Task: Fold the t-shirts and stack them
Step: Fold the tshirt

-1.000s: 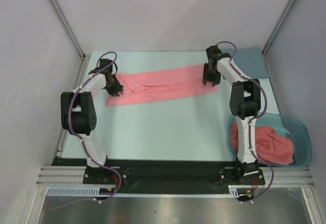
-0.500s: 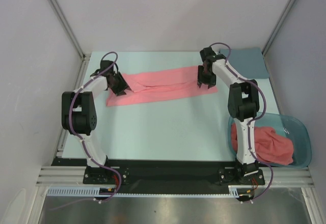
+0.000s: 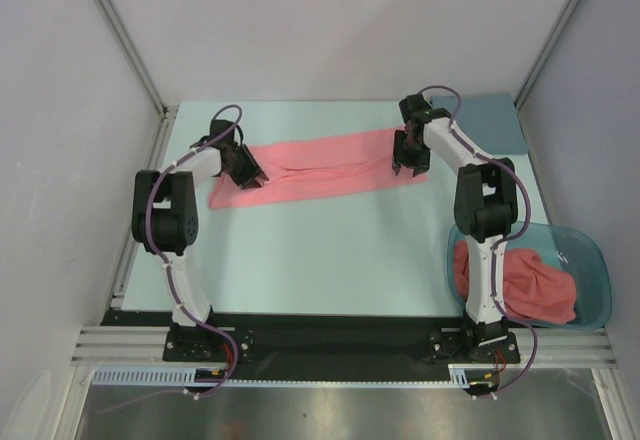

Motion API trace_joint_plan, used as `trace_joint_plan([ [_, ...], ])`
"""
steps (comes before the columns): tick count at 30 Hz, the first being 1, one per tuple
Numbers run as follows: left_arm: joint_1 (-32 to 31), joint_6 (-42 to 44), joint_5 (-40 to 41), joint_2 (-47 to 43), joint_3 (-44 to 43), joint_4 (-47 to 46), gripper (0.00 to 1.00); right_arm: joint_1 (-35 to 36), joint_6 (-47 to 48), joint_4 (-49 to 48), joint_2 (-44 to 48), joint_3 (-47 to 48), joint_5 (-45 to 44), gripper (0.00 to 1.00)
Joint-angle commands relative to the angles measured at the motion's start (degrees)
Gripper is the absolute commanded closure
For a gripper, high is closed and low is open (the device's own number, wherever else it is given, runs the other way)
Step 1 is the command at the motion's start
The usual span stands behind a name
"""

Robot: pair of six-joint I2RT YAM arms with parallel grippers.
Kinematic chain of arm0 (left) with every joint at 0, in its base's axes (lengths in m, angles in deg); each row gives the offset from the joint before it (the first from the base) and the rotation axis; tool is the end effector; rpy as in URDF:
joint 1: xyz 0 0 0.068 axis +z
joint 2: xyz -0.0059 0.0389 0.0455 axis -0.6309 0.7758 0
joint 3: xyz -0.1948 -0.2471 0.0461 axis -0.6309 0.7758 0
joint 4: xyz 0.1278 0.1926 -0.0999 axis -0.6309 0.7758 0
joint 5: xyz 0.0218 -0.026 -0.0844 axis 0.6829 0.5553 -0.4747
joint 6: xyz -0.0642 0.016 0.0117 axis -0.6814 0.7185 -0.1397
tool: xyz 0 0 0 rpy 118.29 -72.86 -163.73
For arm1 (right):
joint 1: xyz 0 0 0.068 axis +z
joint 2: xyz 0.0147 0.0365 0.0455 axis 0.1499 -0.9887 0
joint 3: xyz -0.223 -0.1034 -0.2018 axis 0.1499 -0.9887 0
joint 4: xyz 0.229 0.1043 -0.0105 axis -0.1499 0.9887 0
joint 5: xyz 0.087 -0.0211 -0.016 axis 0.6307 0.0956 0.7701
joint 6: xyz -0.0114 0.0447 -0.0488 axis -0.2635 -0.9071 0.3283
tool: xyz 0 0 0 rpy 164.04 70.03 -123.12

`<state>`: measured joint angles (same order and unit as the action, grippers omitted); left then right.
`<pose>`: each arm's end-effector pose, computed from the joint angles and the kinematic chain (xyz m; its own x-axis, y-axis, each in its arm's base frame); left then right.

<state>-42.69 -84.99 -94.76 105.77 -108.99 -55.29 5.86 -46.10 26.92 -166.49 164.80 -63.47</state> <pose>0.4354 -0.0401 0.2001 -0.7856 -0.5608 -0.2613 -0.4000 0.7827 -0.4769 0.4766 0.1187 0.2289 -0.9252 0.0522 -0.3759 0.0419 0.9985 0.0357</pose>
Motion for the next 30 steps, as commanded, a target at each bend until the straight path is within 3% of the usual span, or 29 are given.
trace_joint_plan([
  [1,-0.7,-1.3,-1.5,0.9,-2.5,-2.0,0.62,-0.2,-0.6,-1.0,3.5,-0.2,0.8,0.46],
  [11,-1.6,0.2,0.2,2.4,-7.9,-0.5,0.8,-0.4,-0.4,-1.8,6.0,-4.1,0.2,0.46],
  [14,-2.0,0.2,0.1,3.0,-9.2,-0.8,0.89,-0.3,-0.4,-2.3,6.6,-5.8,0.1,0.46],
  [16,-2.7,0.9,-0.1,4.0,-10.7,-0.6,0.99,-0.4,-0.4,-2.4,6.8,-6.4,0.1,0.47],
  [30,-4.8,-0.3,-3.4,13.9,-25.7,-3.3,1.0,0.0,-1.1,-1.2,7.7,-8.3,-0.7,0.47],
])
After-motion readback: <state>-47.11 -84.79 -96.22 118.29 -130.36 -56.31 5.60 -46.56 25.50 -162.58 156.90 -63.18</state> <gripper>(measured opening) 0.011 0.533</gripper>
